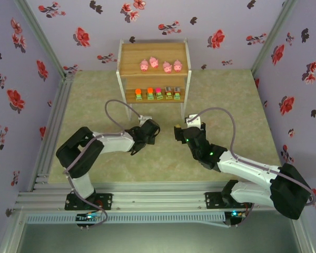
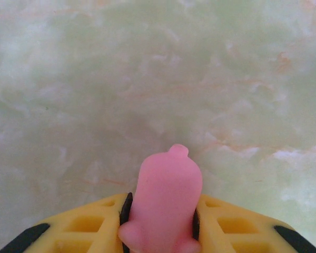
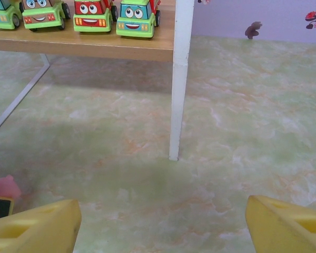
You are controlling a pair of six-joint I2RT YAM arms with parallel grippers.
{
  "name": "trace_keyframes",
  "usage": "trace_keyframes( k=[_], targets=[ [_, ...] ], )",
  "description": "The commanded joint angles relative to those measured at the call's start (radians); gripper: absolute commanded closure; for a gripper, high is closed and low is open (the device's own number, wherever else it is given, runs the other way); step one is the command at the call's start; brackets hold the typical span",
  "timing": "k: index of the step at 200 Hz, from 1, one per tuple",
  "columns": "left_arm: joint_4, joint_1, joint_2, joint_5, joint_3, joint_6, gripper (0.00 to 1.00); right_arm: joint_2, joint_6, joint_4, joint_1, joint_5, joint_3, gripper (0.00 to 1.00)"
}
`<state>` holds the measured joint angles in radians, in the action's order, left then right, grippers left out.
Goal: Place and organize the plastic toys onto the shelf
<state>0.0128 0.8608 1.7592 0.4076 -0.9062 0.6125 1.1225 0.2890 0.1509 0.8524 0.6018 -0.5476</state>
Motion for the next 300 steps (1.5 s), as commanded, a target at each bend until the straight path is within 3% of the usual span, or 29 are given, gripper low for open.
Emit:
trace_keyframes(
  k=[1,150,300],
  targets=[
    [0.044,0.016,-0.056,0.035,-0.014,-0.029,0.66,0.003,0.015,-0.011,-0.007,0.000,-0.028,0.24],
    [0.321,0.101,-0.323,0.188,-0.154,-0.084,0.66,0.003,0.019,-0.013,-0.007,-0.008,-0.028,0.24],
    [0.513,0.110,-0.409,0.286,-0.450,-0.207,0.66,0.002,0.022,-0.025,-0.007,-0.010,-0.035,0.24]
  ],
)
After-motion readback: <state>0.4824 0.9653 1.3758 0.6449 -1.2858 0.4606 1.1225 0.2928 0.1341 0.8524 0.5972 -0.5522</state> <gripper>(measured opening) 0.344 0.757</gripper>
